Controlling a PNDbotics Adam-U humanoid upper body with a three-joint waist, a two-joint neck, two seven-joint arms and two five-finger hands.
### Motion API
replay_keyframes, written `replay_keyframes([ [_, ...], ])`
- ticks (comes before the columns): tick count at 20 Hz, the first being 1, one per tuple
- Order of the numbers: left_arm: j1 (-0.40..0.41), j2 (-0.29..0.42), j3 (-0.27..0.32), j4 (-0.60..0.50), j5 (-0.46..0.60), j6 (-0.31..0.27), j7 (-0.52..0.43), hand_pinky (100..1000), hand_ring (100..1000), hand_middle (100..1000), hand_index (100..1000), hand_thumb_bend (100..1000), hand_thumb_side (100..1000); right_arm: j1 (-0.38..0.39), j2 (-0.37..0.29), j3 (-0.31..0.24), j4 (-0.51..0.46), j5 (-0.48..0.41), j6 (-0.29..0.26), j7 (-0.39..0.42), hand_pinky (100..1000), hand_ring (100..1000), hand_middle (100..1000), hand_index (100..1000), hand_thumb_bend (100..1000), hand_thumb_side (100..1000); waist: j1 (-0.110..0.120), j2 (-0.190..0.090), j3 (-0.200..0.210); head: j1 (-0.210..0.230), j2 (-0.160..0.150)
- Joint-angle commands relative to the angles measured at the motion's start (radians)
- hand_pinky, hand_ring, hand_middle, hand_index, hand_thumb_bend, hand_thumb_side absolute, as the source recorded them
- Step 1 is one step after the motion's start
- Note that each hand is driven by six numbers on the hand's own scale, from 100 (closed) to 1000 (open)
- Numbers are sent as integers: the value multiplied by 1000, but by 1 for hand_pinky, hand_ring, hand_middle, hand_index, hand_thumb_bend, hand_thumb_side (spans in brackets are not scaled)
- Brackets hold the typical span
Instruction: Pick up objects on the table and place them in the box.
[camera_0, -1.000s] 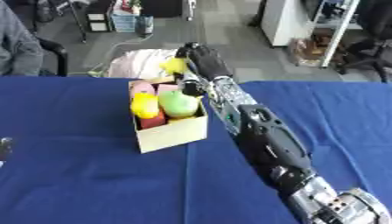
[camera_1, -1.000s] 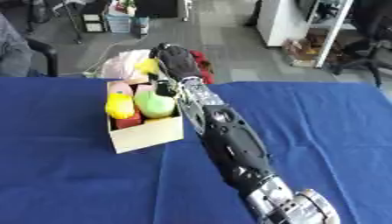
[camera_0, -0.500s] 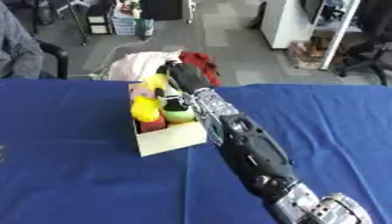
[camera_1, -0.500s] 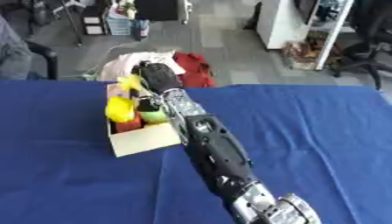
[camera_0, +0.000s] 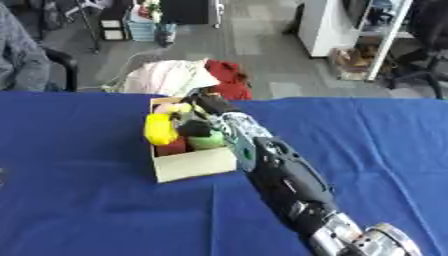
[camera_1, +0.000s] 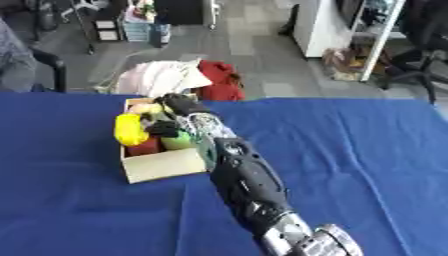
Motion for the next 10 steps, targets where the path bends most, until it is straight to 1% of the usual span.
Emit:
replay_keyframes([
  [1,-11,11,5,-19,1,0,1,821,642,643,739,493,415,4,-7,20,1,-30,-15,51,915,834,876,936,100,907,-1,-3,-2,-2,-8],
  [3,-10,12,6,-18,1,1,2,821,642,643,738,492,415,1,-13,24,-31,-37,-29,37,920,837,881,935,100,882,-1,-6,-6,-1,-7],
  [7,-7,14,8,-16,0,1,4,821,642,642,738,493,415,-6,-27,36,-83,-46,-47,-22,924,842,880,942,100,847,-3,-12,-13,1,-5],
  [8,-6,14,8,-15,0,1,4,821,641,642,738,493,415,-8,-30,40,-92,-48,-51,-33,925,842,872,941,100,823,-3,-14,-16,2,-5],
  [10,-5,16,9,-14,0,1,5,821,641,642,738,493,415,-10,-34,45,-104,-55,-59,-43,928,853,888,947,100,766,-4,-17,-20,2,-4],
])
